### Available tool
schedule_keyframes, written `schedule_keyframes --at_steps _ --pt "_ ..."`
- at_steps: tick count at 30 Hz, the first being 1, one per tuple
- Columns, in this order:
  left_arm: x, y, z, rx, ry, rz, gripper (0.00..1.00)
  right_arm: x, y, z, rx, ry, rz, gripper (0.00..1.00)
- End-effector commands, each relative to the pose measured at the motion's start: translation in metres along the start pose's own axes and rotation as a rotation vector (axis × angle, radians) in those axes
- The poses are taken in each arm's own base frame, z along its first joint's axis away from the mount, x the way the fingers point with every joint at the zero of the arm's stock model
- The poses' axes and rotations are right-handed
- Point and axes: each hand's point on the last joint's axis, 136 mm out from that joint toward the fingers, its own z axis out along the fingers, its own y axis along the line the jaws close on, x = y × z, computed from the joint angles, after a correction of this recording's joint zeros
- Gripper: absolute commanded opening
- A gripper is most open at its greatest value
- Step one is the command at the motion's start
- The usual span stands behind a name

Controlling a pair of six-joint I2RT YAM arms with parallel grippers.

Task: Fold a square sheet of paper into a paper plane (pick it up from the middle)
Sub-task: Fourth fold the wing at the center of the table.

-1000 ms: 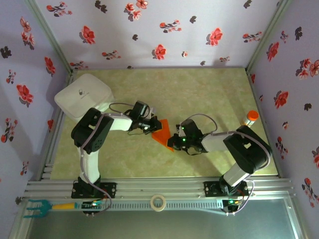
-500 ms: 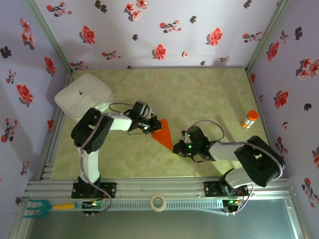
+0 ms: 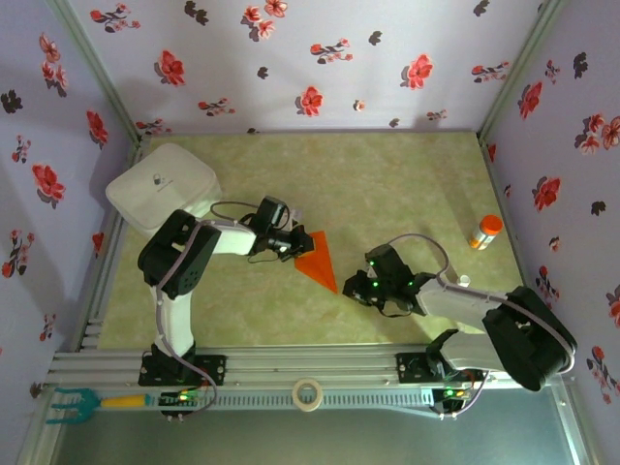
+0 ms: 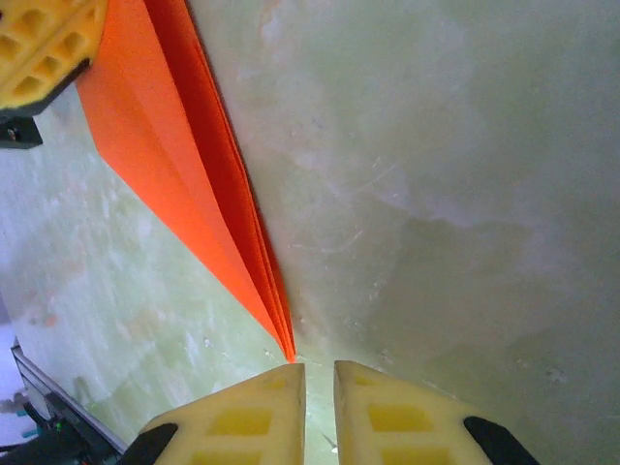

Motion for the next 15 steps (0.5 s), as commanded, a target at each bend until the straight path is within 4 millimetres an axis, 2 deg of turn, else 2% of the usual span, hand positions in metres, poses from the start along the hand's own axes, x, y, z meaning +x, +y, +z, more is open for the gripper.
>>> schedule_keyframes --at_steps 1,6,10,15 --pt "0.01 0.042 0.0 -0.122 0.007 -0.087 0.03 -0.017 0.018 0.0 -0.045 -0.055 0.052 0.15" --pt "0.011 0.042 0.002 -0.121 0.009 -0.09 0.03 -0.03 0.053 0.007 -0.11 -0.029 -0.016 0.08" --pt "0.012 0.043 0.003 -0.119 0.016 -0.094 0.03 -0.043 0.078 0.022 -0.138 -0.002 -0.06 0.03" --pt "0.012 0.044 0.004 -0.117 0.016 -0.095 0.03 -0.057 0.084 0.048 -0.134 0.02 -0.072 0.01"
